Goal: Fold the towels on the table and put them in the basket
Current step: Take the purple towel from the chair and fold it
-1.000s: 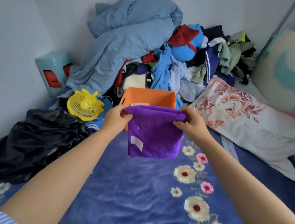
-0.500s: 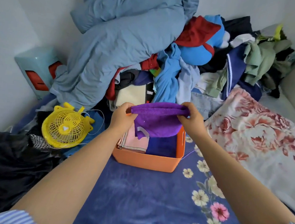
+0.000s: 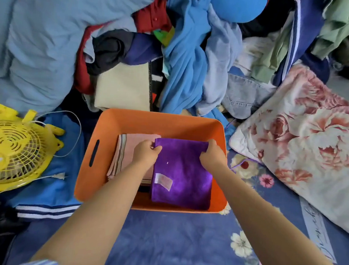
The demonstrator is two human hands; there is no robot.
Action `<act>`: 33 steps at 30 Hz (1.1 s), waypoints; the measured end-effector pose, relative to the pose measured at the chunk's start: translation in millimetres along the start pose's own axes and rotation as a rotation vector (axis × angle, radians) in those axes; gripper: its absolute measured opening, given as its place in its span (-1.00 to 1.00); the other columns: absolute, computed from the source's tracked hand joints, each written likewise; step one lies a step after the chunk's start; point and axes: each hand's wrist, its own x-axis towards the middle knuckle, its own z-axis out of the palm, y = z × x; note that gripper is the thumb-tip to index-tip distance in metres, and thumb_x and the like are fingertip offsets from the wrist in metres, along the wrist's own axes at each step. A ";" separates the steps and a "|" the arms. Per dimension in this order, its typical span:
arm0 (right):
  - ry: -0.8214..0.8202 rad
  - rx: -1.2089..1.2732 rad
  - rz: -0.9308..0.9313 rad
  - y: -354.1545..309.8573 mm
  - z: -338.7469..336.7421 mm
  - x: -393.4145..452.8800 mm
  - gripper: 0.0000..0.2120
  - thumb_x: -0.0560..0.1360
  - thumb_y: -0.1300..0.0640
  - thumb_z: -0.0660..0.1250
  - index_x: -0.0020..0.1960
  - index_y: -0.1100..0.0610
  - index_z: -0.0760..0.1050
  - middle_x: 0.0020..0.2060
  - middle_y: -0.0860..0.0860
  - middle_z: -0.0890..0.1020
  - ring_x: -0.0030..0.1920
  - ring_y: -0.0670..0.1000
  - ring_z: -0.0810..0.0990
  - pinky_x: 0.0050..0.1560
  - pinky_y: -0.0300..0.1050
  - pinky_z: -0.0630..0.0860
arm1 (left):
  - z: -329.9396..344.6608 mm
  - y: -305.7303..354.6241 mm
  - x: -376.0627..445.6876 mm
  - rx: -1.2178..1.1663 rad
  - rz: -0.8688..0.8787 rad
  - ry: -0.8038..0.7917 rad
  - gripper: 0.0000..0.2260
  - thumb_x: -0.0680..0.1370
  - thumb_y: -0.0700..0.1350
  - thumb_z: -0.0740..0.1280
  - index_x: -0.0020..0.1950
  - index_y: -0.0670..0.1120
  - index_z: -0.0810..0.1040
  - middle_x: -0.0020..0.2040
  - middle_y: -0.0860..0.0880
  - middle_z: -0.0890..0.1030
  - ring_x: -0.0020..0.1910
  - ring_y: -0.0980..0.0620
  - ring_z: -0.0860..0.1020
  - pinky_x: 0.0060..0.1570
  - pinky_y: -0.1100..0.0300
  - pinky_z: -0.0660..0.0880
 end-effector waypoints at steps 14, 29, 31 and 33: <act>0.304 0.045 0.131 32.1 95.9 108.1 -0.57 0.52 0.23 0.16 0.36 0.28 0.18 0.31 0.27 0.34 0.32 0.26 0.33 0.36 0.08 0.25 | 78.4 -26.7 101.5 0.131 0.040 0.095 -0.71 0.58 -0.17 0.22 0.27 -0.23 0.37 0.14 -0.23 0.56 0.16 -0.22 0.50 0.03 0.05 0.40; -0.015 -0.441 -0.142 66.7 134.4 102.0 -0.46 0.58 -0.09 -0.19 0.51 0.07 -0.12 0.51 0.07 -0.19 0.50 0.06 -0.27 0.46 0.00 -0.29 | 112.6 -85.8 86.6 0.867 0.531 -0.096 -0.51 0.48 0.02 0.03 0.22 -0.18 0.56 0.23 -0.12 0.58 0.25 -0.08 0.53 0.28 0.05 0.18; -0.098 -0.477 -0.116 63.6 130.7 102.5 -0.47 0.61 -0.03 -0.11 0.50 0.08 -0.19 0.50 0.07 -0.24 0.49 0.06 -0.31 0.46 0.02 -0.30 | 111.7 -81.0 84.4 0.887 0.489 -0.084 -0.51 0.49 0.03 0.01 0.23 -0.16 0.55 0.25 -0.11 0.56 0.27 -0.06 0.52 0.29 0.05 0.16; -0.201 -0.517 -0.101 59.0 122.4 102.9 -0.45 0.62 -0.03 -0.10 0.50 0.09 -0.25 0.49 0.07 -0.29 0.48 0.07 -0.34 0.46 0.03 -0.31 | 111.0 -78.0 84.4 0.922 0.462 -0.029 -0.50 0.57 0.03 -0.03 0.40 -0.17 0.37 0.43 -0.10 0.36 0.44 -0.02 0.32 0.41 0.03 0.05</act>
